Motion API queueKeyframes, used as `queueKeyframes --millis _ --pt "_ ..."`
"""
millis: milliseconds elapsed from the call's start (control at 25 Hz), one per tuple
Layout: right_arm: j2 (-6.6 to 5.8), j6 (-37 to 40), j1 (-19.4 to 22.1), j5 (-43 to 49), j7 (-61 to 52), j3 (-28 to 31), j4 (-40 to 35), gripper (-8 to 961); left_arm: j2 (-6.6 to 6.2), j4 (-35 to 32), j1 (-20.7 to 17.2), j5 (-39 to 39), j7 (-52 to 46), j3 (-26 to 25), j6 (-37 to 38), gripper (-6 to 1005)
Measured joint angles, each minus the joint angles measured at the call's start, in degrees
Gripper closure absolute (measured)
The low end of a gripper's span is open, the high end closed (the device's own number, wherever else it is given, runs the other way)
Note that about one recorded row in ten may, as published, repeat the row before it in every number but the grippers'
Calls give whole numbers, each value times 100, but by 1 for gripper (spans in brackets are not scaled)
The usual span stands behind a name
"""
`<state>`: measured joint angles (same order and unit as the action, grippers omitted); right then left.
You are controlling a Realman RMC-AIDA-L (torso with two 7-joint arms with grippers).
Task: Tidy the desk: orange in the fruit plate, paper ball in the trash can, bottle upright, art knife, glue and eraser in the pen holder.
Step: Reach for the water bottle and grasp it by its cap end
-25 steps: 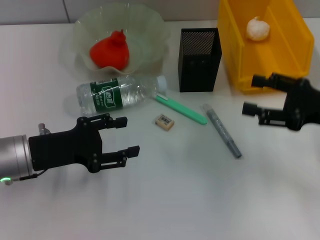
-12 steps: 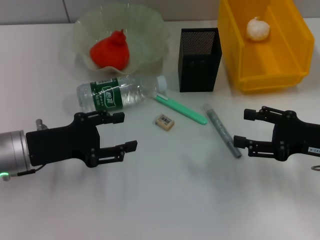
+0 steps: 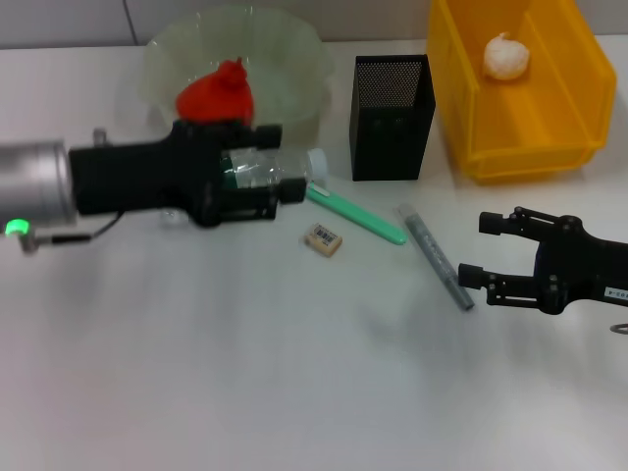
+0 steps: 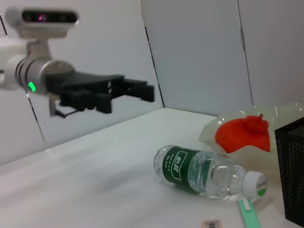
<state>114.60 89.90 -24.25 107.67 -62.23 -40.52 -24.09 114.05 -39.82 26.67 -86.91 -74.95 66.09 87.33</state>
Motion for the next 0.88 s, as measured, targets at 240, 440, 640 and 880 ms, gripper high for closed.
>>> queueKeyframes --millis 240,440,640,880 --pt "3 -8 13 0 2 4 -35 118 -52 -697 636 -1056 -1200 -100 -437 252" --pt "56 -203 80 0 41 9 -184 119 76 -1272 1115 -2542 -1943 -266 -742 253" --pt "129 -427 152 0 90 7 -352 119 374 -1471 1754 -4268 -2518 -257 -963 254" --pt "133 -574 142 0 93 -33 -361 119 463 -1427 2059 -4875 -2909 14 -1495 254"
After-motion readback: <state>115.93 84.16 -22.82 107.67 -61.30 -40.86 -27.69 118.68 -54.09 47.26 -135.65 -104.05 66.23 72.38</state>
